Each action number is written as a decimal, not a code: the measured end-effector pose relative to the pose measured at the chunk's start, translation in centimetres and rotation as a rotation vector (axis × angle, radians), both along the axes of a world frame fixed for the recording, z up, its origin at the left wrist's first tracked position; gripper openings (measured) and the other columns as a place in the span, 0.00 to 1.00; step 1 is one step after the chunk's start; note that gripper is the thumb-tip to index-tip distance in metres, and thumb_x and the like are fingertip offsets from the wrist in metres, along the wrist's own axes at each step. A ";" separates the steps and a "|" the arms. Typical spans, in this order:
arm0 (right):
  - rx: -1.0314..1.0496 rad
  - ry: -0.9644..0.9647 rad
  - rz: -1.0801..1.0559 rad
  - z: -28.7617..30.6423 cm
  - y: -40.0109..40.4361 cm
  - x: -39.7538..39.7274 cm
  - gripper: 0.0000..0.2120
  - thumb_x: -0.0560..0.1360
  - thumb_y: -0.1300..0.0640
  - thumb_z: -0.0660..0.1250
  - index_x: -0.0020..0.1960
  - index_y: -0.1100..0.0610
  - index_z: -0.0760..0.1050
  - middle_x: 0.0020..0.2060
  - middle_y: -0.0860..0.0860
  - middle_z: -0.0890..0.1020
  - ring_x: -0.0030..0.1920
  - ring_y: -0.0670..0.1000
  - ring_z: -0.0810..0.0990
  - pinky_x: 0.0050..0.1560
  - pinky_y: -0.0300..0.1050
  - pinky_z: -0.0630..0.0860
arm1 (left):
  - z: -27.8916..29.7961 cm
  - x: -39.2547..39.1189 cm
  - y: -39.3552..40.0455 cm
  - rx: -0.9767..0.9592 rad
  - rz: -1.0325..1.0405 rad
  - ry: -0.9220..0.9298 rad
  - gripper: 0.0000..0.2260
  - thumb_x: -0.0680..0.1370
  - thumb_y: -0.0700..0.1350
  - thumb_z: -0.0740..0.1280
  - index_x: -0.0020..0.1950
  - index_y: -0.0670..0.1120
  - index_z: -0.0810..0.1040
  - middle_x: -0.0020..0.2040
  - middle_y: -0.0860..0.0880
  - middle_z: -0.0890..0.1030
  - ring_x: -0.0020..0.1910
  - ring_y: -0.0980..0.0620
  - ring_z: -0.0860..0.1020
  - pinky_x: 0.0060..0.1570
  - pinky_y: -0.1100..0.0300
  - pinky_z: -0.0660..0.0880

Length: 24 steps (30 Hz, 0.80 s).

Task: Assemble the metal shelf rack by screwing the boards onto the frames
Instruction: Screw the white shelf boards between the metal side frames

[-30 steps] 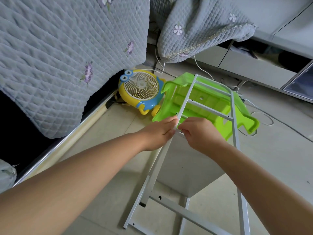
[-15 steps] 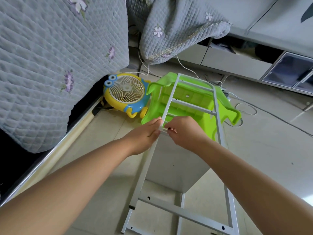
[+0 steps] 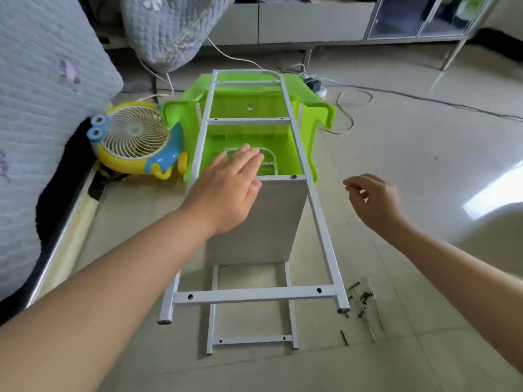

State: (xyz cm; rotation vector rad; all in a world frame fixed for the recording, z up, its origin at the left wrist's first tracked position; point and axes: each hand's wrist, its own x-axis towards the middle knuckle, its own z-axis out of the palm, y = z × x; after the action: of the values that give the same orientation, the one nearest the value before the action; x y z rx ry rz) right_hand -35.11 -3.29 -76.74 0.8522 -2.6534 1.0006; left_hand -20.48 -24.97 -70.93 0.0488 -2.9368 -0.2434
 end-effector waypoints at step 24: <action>0.966 -0.630 -0.127 -15.0 11.3 7.5 0.16 0.78 0.59 0.54 0.64 0.61 0.68 0.62 0.58 0.74 0.57 0.57 0.77 0.49 0.44 0.73 | -2.6 -3.2 5.1 -0.166 0.007 -0.183 0.32 0.74 0.53 0.42 0.76 0.43 0.47 0.77 0.46 0.49 0.76 0.49 0.47 0.72 0.56 0.39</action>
State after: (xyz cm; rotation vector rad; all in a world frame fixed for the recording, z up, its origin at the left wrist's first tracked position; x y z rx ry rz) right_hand -27.61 8.01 -91.78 0.5002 -3.7152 -0.1799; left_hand -23.64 -19.89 -73.57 0.0608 -3.1259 0.0067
